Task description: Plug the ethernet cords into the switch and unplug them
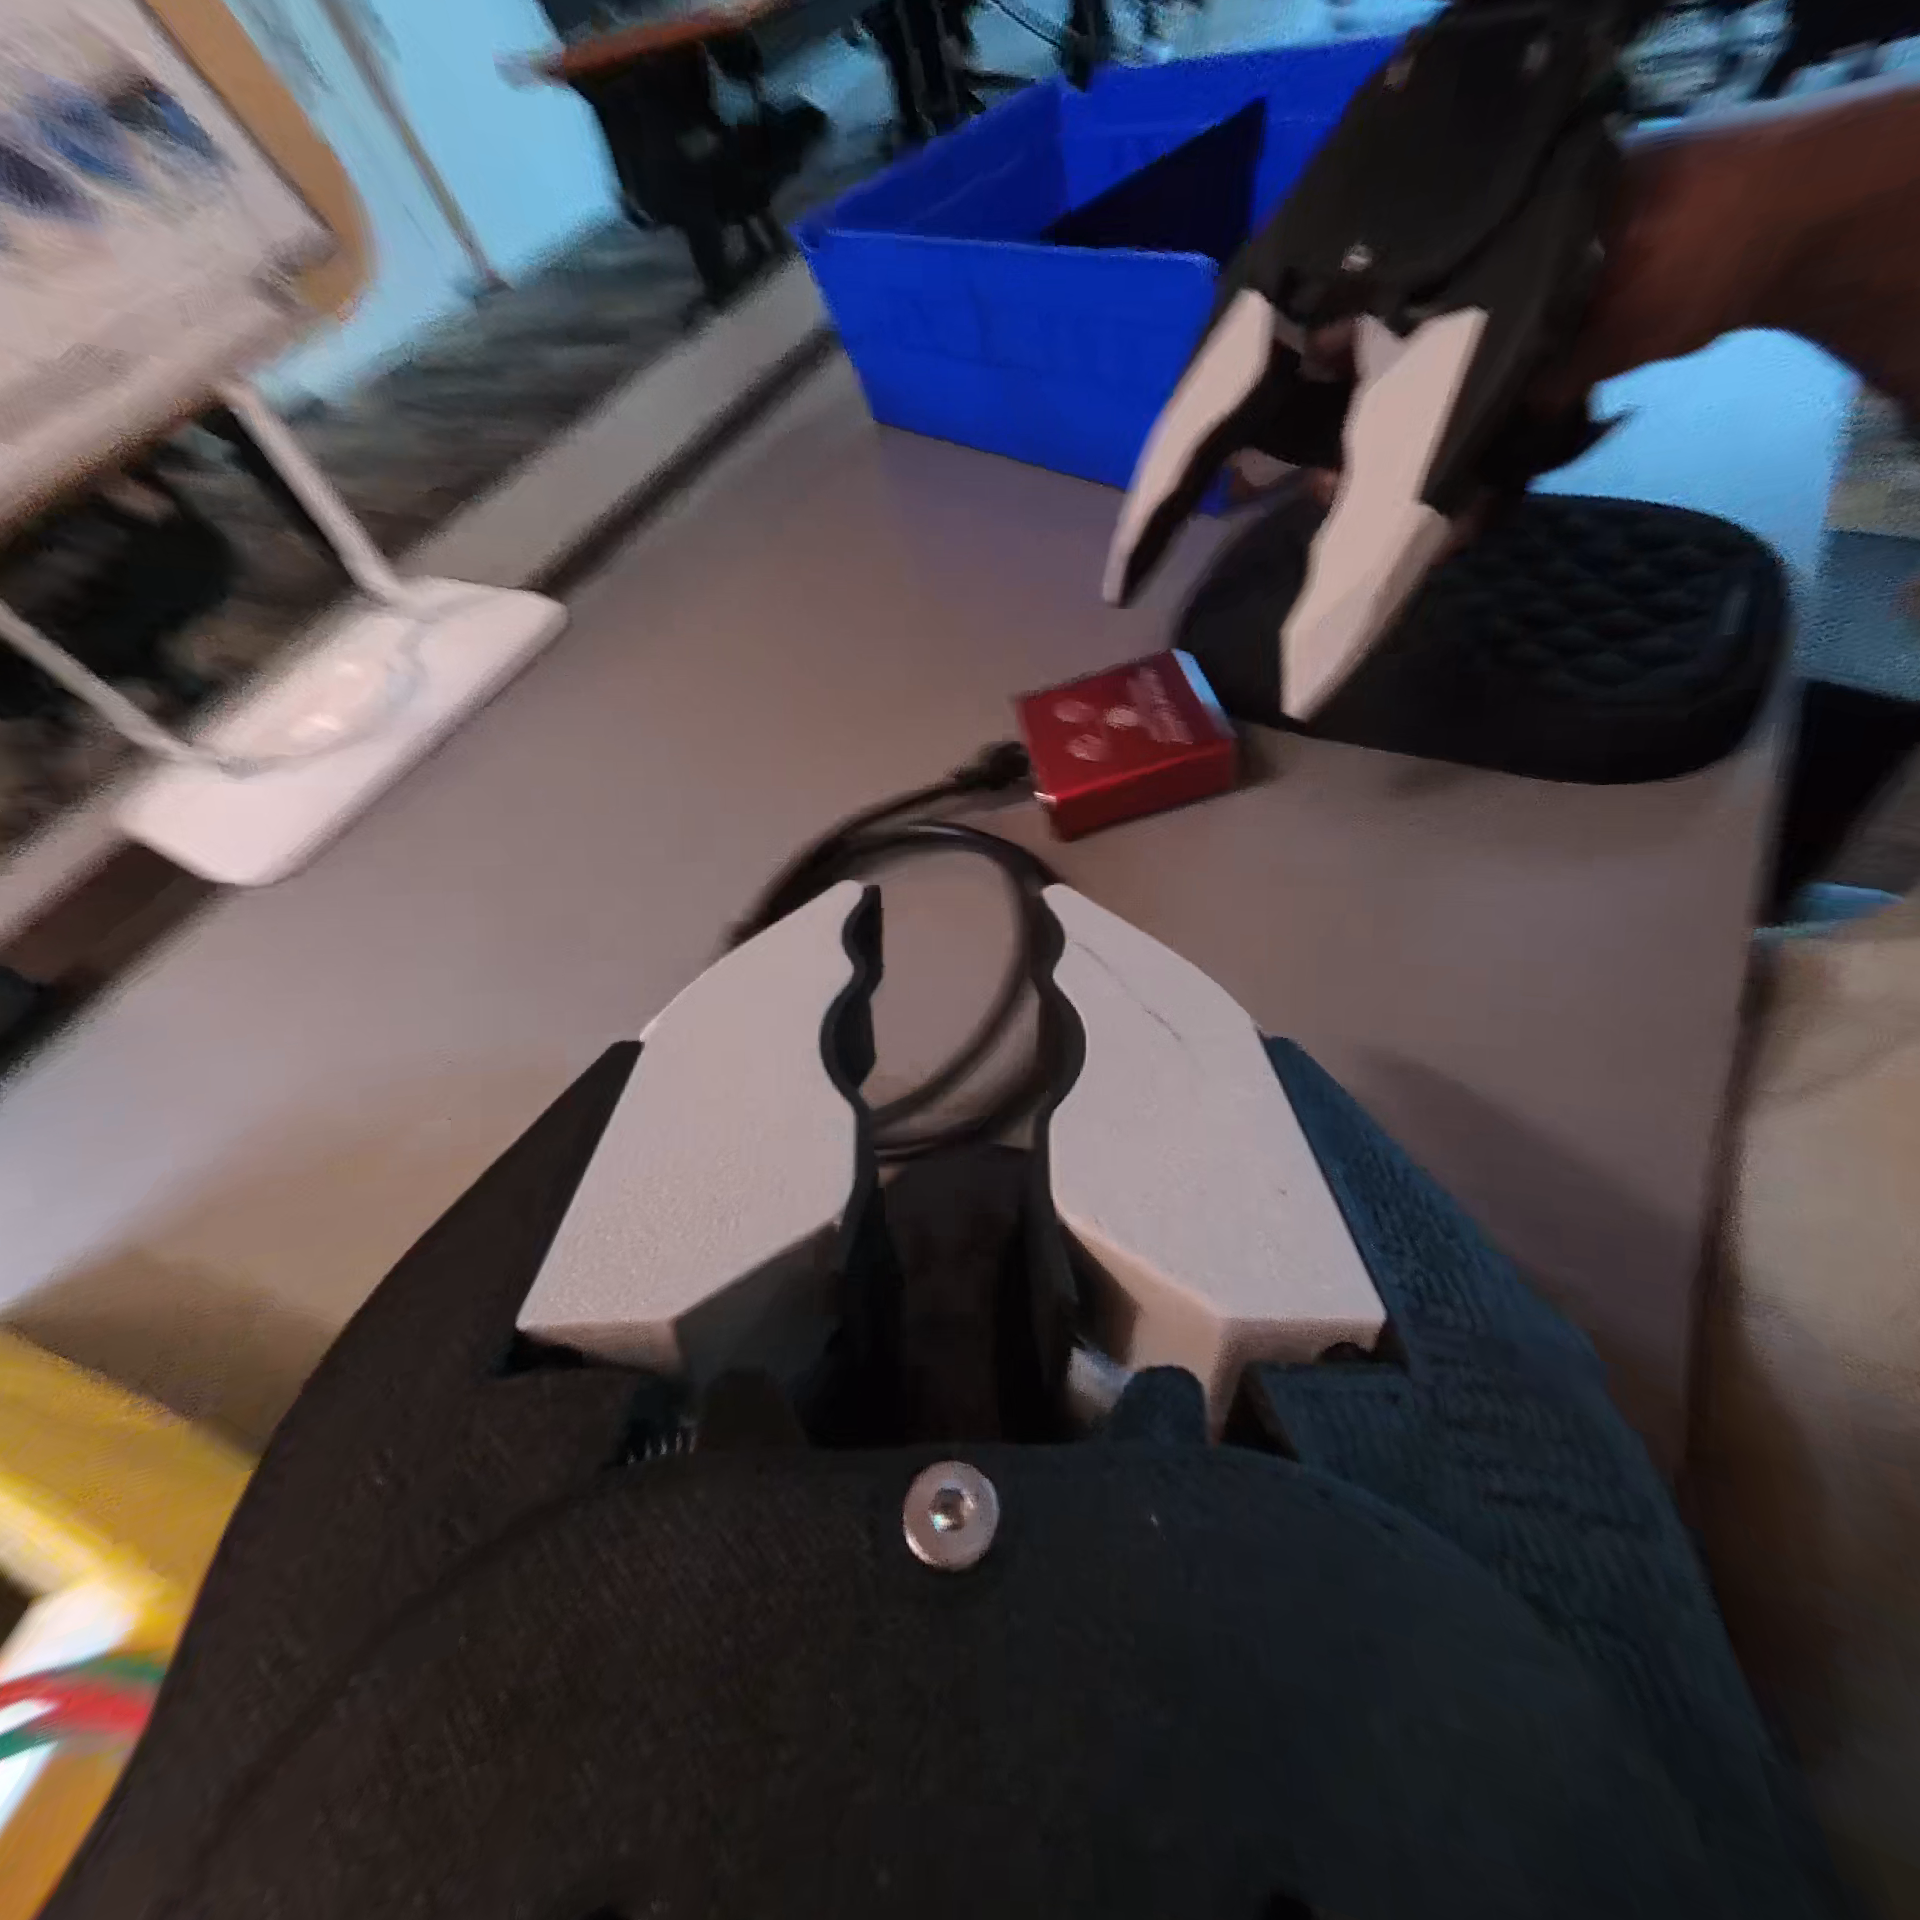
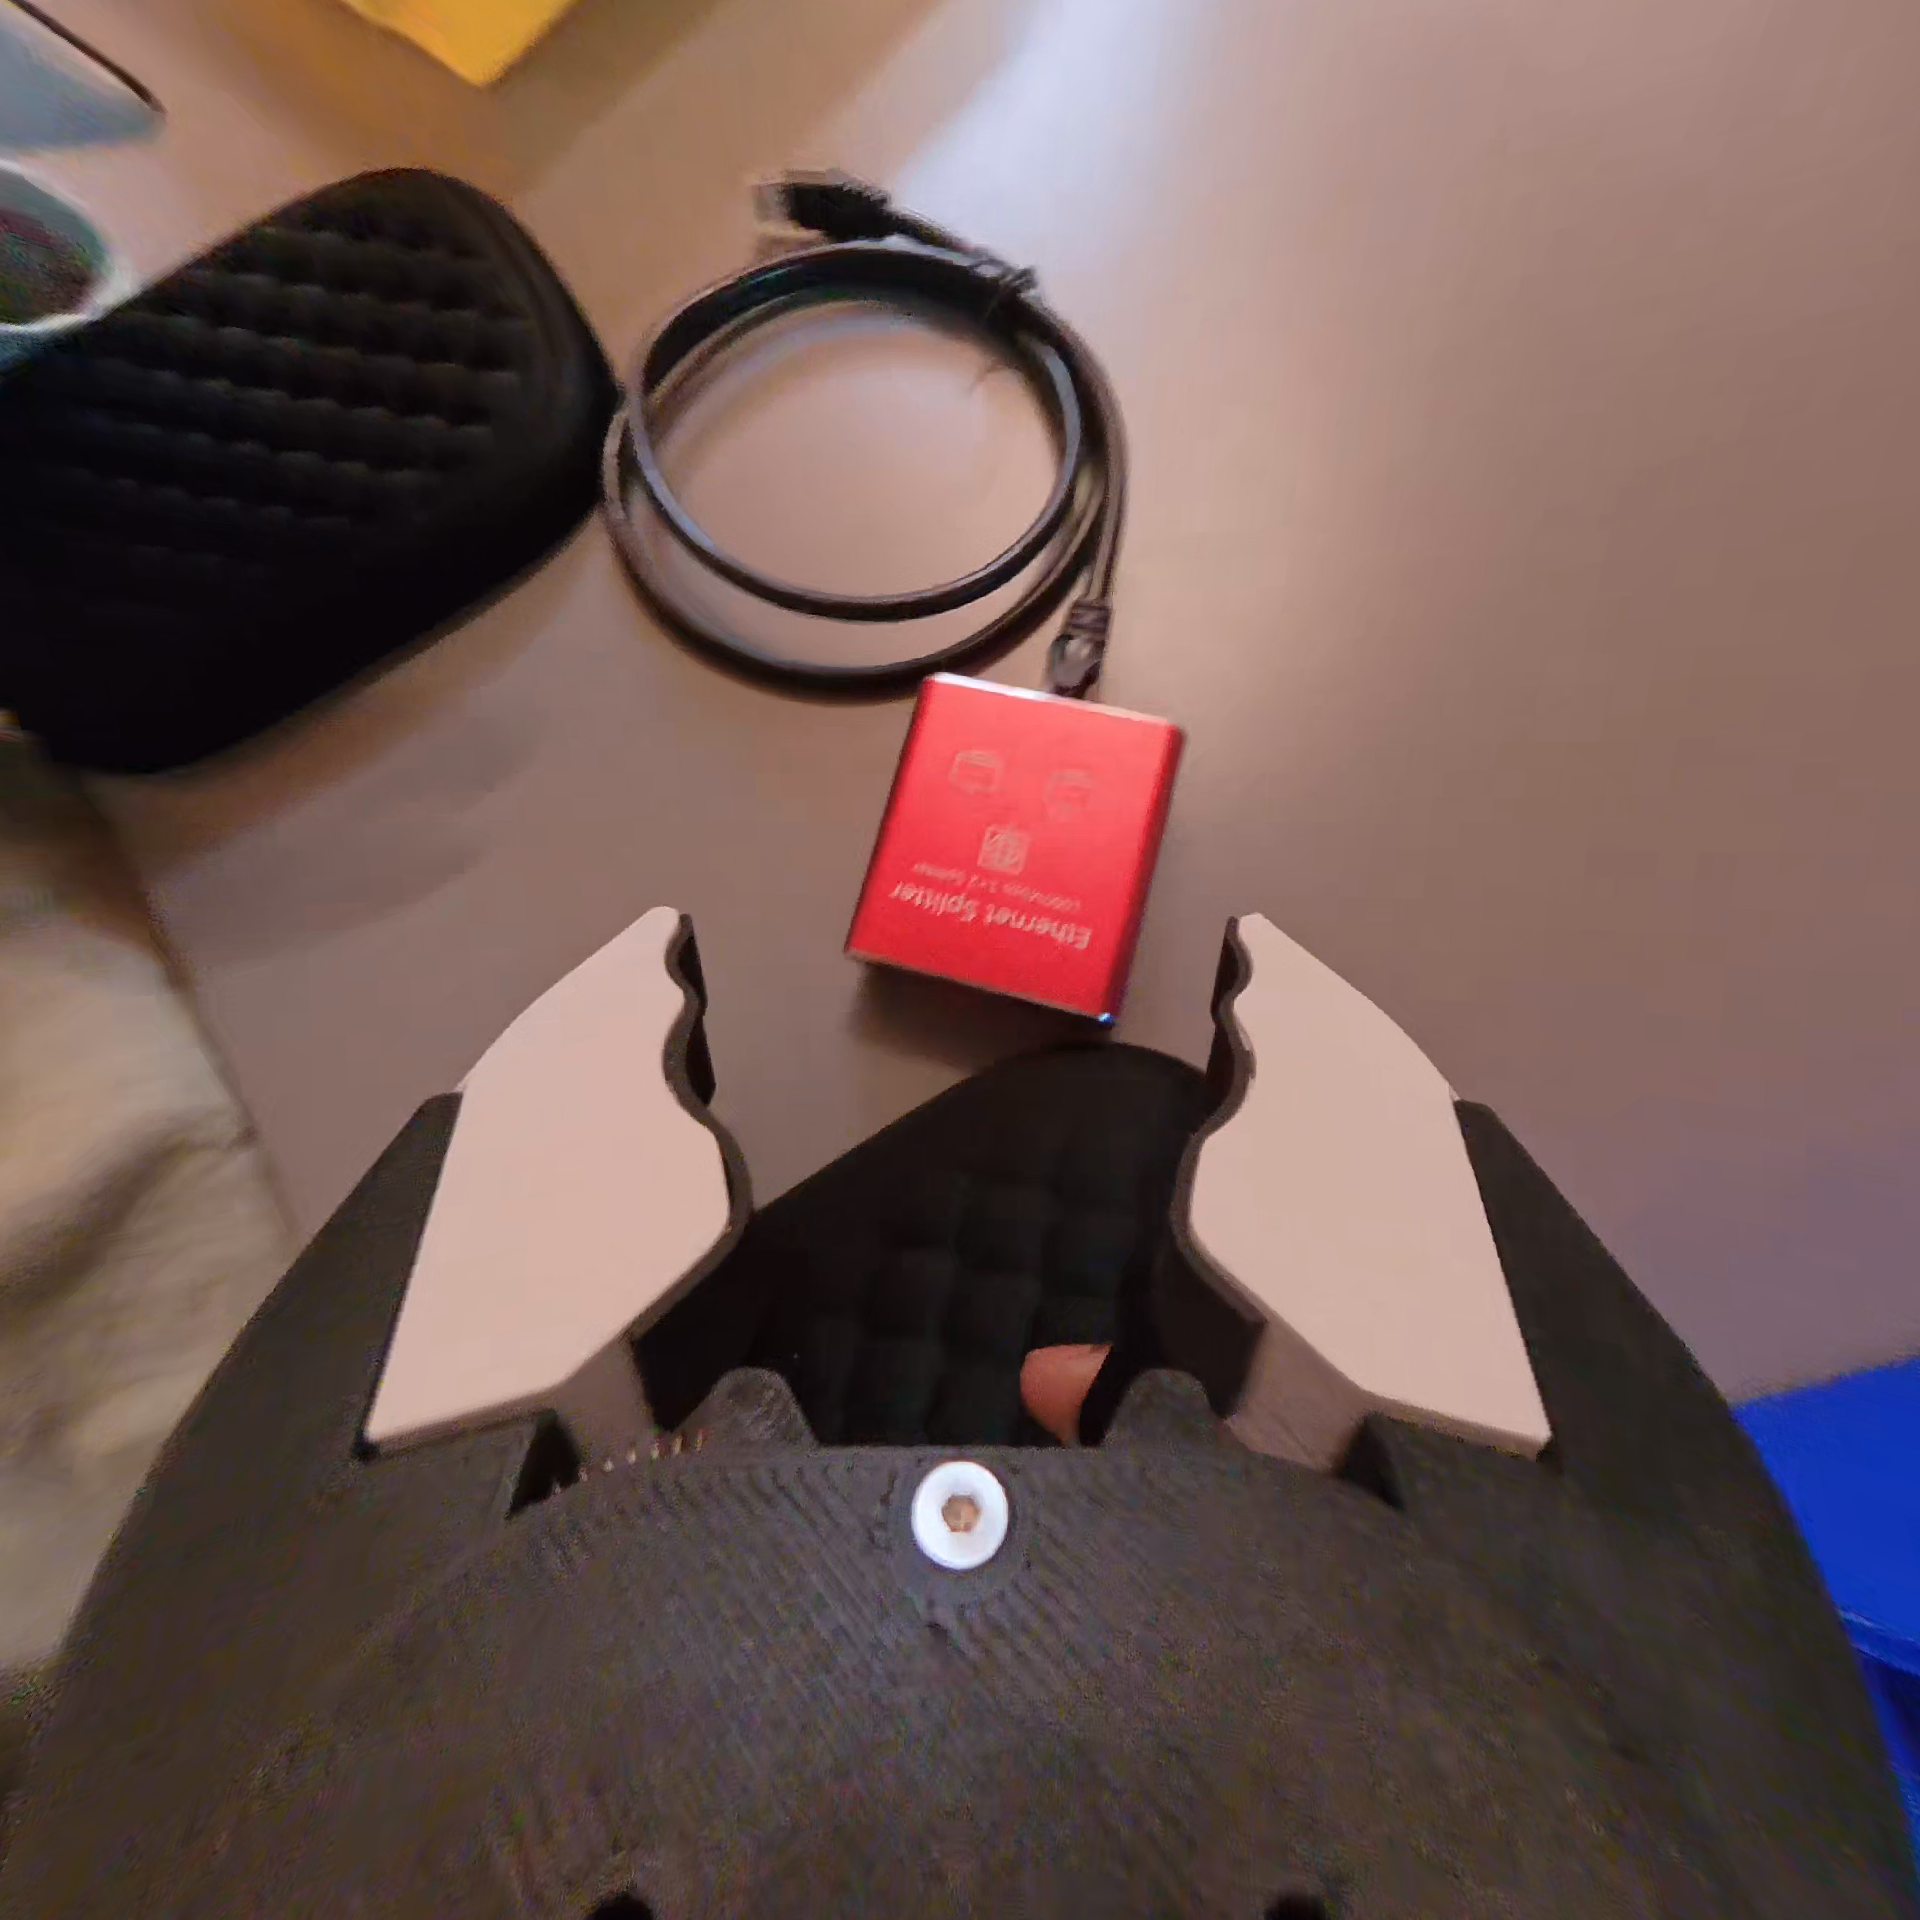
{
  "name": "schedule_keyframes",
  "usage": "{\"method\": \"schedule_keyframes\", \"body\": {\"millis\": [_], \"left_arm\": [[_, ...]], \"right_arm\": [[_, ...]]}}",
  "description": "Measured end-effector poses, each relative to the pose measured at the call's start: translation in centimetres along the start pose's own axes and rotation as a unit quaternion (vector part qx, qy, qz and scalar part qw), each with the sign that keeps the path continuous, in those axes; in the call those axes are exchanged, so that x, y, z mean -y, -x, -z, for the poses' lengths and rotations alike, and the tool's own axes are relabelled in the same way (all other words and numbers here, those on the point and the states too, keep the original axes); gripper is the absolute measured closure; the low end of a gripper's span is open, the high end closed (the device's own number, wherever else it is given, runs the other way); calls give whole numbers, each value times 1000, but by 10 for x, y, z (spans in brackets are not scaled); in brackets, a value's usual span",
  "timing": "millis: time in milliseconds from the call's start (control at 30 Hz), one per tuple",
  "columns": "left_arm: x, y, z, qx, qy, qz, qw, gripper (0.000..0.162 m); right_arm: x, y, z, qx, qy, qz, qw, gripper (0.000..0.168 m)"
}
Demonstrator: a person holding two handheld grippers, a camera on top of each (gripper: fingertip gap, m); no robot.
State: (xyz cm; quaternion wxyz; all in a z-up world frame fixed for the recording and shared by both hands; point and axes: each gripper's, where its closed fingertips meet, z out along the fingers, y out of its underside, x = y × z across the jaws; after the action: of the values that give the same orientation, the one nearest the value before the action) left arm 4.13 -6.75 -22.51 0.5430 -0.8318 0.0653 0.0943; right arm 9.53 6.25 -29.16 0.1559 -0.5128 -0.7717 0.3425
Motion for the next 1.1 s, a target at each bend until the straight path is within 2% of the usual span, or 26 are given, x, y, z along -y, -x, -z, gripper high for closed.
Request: {"method": "schedule_keyframes", "body": {"millis": [67, 100, 233, 400, 533, 700, 867, 967, 1100], "left_arm": [[-13, -29, -18, -83, 53, 56, 994, 135], [-19, -39, -31, -99, 79, 68, 990, 136], [-36, -43, -82, -68, 140, 28, 987, 138], [-35, -45, -110, -80, 170, 18, 982, 145], [-37, -42, -116, -81, 181, 14, 980, 149], [-43, -38, -114, -73, 203, 1, 976, 155], [-50, -32, -116, -49, 221, -36, 974, 162], [-53, -25, -110, -44, 223, -33, 973, 161], [-52, -17, -89, -49, 211, -5, 976, 150]], "right_arm": [[-8, 4, -1, 45, 8, -10, 999, 74], [-10, 3, -4, 51, 6, -6, 999, 75], [-15, -3, -14, 37, 29, 16, 999, 84], [-16, -3, -18, 33, 35, 26, 998, 100], [-19, 3, -16, 35, 47, 28, 998, 111], [-24, 21, -16, 28, 77, 40, 996, 105], [-27, 42, -16, 29, 109, 49, 992, 105], [-28, 57, -20, 53, 114, 59, 990, 107], [-26, 65, -17, 98, 105, 76, 987, 105]]}}
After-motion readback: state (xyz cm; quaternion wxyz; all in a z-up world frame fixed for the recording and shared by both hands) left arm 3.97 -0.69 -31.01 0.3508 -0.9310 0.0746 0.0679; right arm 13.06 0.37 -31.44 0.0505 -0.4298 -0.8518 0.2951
